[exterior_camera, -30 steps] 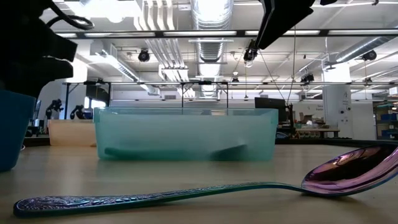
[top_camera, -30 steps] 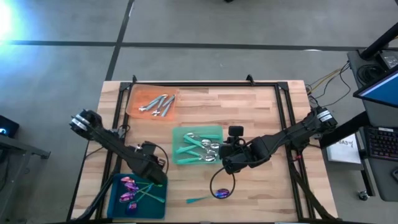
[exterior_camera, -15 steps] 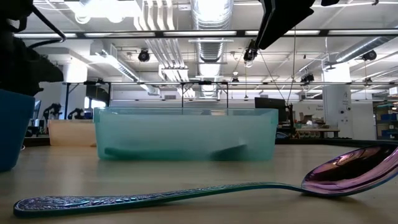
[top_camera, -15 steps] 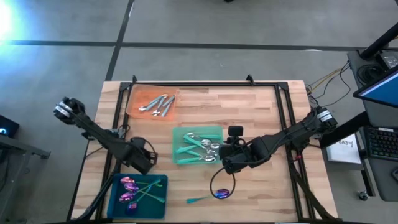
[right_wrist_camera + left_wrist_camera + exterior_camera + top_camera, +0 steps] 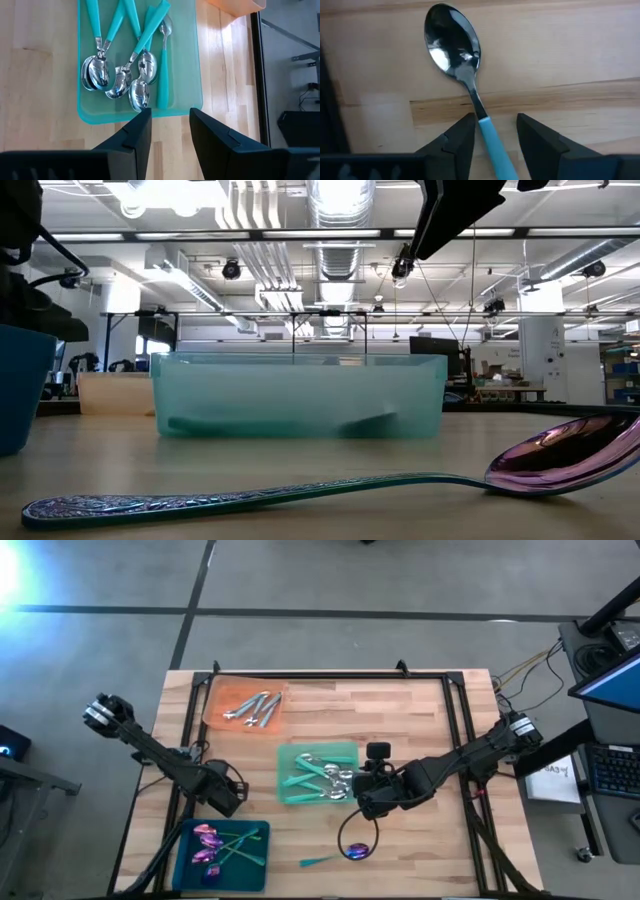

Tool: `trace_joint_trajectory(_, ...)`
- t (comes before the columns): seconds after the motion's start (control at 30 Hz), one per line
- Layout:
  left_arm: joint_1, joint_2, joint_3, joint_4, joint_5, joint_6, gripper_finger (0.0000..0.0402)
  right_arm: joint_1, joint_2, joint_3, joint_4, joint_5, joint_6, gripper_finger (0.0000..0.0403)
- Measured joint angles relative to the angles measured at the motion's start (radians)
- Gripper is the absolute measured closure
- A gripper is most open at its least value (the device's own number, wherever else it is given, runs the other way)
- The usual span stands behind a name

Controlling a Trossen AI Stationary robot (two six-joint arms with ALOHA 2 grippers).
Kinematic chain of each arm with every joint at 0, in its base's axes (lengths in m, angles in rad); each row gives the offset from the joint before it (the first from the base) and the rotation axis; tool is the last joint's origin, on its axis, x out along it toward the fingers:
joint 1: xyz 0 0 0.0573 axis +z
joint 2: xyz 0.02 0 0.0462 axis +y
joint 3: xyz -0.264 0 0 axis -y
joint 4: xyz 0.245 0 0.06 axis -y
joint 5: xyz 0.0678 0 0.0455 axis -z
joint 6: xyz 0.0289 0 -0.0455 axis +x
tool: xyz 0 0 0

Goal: Sort silverware by color (type)
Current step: Put the blue spoon into the orange bin

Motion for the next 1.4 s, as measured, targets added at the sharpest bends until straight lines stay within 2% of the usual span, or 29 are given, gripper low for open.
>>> trace_joint_trajectory(0.3,0.001,-0.007,-0.010,0.003,0.000,-0.001,0.0386,0.000,0.000,0.000,0.000,0.000,-0.020,0.0280)
trace_joint_trajectory(0.43,0.000,-0.021,0.000,-0.010,-0.035,-0.005,0.0385,-0.001,0.000,0.000,0.001,0.000,-0.036,0.0280)
trace_joint_trajectory(0.67,0.002,-0.105,0.034,-0.040,-0.387,0.032,0.0395,-0.035,0.000,0.000,0.018,0.001,-0.033,0.0280)
trace_joint_trajectory(0.77,0.002,-0.139,0.060,-0.037,-0.531,0.071,0.0395,-0.065,-0.001,-0.015,0.102,0.001,-0.026,0.0280)
trace_joint_trajectory(0.9,0.002,-0.157,0.112,-0.024,-0.704,0.168,0.0395,-0.108,-0.001,-0.071,0.325,-0.043,-0.067,0.0280)
trace_joint_trajectory(1.03,0.002,-0.145,0.189,0.054,-0.867,0.321,0.0395,-0.154,-0.001,-0.156,0.647,-0.211,-0.098,0.0280)
trace_joint_trajectory(1.17,0.000,-0.100,0.281,0.168,-0.993,0.568,0.0395,-0.187,-0.001,-0.216,0.926,-0.358,-0.098,0.0280)
trace_joint_trajectory(1.3,0.000,-0.027,0.375,0.251,-1.118,0.795,0.0395,-0.196,-0.001,-0.243,1.074,-0.395,-0.078,0.0280)
trace_joint_trajectory(1.4,0.000,0.036,0.430,0.257,-1.165,0.836,0.0394,-0.196,-0.001,-0.245,1.117,-0.396,-0.078,0.0279)
